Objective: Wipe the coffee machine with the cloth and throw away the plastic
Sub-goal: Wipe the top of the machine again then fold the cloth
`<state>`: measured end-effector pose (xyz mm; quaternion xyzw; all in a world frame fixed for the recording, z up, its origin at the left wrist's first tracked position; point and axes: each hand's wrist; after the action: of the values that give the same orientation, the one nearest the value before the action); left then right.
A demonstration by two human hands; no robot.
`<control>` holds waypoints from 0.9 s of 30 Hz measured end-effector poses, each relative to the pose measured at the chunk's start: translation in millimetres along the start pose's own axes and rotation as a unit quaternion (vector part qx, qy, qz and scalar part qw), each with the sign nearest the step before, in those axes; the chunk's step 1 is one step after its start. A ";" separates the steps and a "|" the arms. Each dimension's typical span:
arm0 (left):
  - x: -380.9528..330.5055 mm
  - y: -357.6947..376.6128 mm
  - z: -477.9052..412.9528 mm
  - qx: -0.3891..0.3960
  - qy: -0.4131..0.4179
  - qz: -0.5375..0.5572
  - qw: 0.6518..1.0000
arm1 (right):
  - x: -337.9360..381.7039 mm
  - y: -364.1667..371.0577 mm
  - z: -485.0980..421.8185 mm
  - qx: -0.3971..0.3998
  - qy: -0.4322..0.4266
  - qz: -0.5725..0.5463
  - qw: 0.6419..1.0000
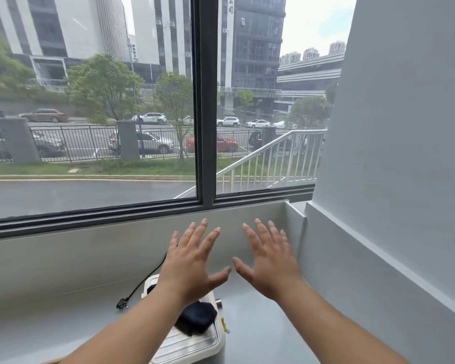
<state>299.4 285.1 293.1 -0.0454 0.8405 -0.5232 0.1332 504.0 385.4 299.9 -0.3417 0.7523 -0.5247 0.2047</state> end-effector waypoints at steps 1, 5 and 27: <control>7.6 -1.7 -0.8 -0.001 -0.004 0.001 1.000 | 5.6 0.8 -4.8 0.001 -0.003 0.001 1.000; 31.7 -7.9 -3.8 -0.002 -0.009 0.007 1.000 | 27.0 4.3 -22.7 0.000 -0.010 0.001 1.000; 150.2 -8.4 14.0 0.080 -0.005 0.005 0.997 | 140.9 51.8 -57.1 0.052 0.013 0.016 0.998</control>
<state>158.4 236.8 268.3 -0.0334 0.7956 -0.5878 0.1432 354.3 330.9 279.7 -0.3118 0.7321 -0.5639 0.2209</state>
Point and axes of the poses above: each hand's wrist, its own z-axis away from the middle knuckle, its own y-axis out of the palm, x = y × z, and after that the axes turned 7 degrees about -y, right-handed
